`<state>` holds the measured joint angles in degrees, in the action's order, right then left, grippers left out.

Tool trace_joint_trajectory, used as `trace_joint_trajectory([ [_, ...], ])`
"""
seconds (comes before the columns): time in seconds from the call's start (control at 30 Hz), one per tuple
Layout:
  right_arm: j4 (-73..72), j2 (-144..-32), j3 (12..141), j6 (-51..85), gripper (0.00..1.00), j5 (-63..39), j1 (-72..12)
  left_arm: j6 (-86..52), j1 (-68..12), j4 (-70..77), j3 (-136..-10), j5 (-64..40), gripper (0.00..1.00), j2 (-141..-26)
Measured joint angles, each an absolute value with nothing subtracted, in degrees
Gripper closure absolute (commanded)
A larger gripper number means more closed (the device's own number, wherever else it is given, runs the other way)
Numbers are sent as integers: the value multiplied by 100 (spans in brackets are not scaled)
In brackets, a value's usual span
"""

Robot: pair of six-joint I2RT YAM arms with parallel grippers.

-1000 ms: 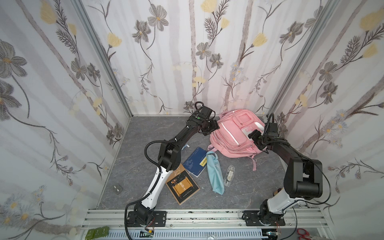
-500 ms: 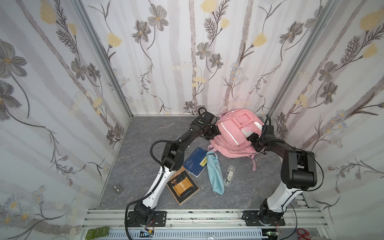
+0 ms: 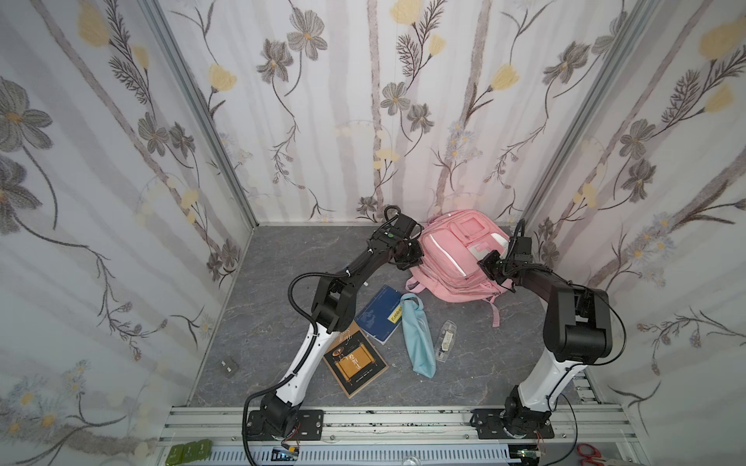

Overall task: Pack books, pencil case, and school supplies into a backpack
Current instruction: Pick up the student bag from the top-right of the table.

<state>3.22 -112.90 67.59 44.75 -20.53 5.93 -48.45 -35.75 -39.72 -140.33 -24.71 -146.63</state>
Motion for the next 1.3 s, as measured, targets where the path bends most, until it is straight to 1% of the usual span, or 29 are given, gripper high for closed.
trace_joint_trajectory([
  [0.1,198,-11290,6978,4499,72,-2226,572,-5002,-3614,-3833,-13941,-2532,100,-14390],
  [0.23,287,-11177,7223,4534,56,-2370,462,-5321,-3638,-3667,-13872,-2528,100,-13946],
  [0.27,309,-11113,7262,4534,53,-2377,429,-5395,-3640,-3658,-13843,-2499,100,-13832],
  [0.33,349,-10855,7325,4534,48,-2364,340,-5579,-3642,-3634,-13762,-2351,100,-13550],
  [0.4,497,-10569,7347,4532,45,-2353,274,-5717,-3645,-3592,-13727,-2220,100,-13367],
  [0.53,814,-9900,7168,4536,37,-2104,250,-6036,-3667,-3533,-13688,-1887,100,-13179],
  [0.83,1142,-8034,5690,5039,28,-1898,141,-6453,-3935,-3542,-13670,-908,100,-12768],
  [0.9,1227,-7747,5454,5210,23,-1892,21,-6497,-4047,-3559,-13670,-663,100,-12678],
  [1.03,1223,-7240,5057,5605,20,-1900,-338,-6591,-4340,-3717,-13670,-99,100,-12519],
  [1.13,1094,-7030,4792,5920,20,-1914,-502,-6600,-4567,-3806,-13568,279,100,-12429],
  [1.3,768,-7111,4521,6342,23,-2064,-532,-6643,-4810,-3795,-13360,637,100,-12368],
])
